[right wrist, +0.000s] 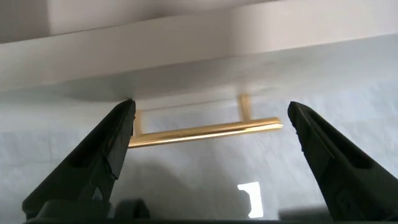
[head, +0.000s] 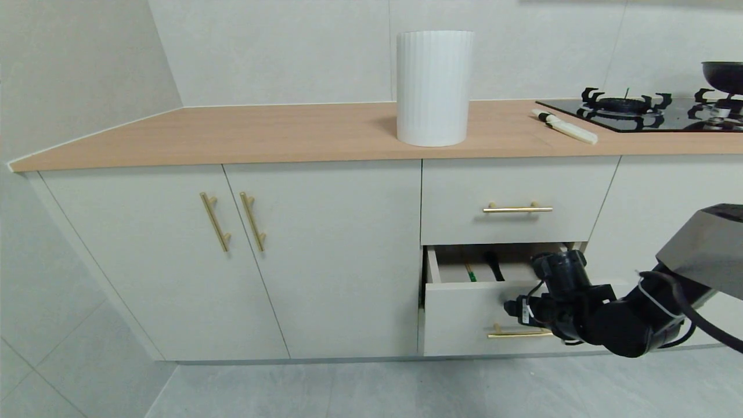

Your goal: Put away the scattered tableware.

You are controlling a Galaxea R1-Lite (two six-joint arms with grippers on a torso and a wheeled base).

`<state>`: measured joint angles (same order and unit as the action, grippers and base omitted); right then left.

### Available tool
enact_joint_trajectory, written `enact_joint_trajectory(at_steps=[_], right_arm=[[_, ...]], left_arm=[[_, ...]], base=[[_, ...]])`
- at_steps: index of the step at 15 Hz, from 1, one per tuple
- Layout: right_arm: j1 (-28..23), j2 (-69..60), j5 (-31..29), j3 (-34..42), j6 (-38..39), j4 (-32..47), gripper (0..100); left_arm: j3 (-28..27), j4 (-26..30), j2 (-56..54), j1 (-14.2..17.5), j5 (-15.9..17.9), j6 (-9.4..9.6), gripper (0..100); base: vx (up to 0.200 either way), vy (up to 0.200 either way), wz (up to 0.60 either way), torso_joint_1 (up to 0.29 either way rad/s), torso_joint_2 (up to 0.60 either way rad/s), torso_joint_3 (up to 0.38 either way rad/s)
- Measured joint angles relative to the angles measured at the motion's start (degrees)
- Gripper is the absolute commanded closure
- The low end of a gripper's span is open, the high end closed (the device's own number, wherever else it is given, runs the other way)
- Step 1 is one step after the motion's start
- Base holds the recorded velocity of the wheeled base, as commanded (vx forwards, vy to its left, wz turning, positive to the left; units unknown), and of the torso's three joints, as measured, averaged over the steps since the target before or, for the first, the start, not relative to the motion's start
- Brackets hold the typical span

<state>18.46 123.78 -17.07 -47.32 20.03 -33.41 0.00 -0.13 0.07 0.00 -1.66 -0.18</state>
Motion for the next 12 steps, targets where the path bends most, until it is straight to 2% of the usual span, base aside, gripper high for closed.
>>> enact_joint_trajectory(at_steps=[8, 12], right_arm=[[-1.4, 6.5, 0.7, -13.3, -5.1, -0.2, 0], [-2.8, 9.8, 0.7, -14.9, -5.2, -10.3, 0]], left_arm=[[0.0, 0.0, 0.0, 0.0, 0.0, 0.02, 0], [0.0, 0.0, 0.0, 0.0, 0.0, 0.0, 0]], base=[[0.0, 0.0, 0.0, 0.0, 0.0, 0.0], [0.0, 0.0, 0.0, 0.0, 0.0, 0.0]])
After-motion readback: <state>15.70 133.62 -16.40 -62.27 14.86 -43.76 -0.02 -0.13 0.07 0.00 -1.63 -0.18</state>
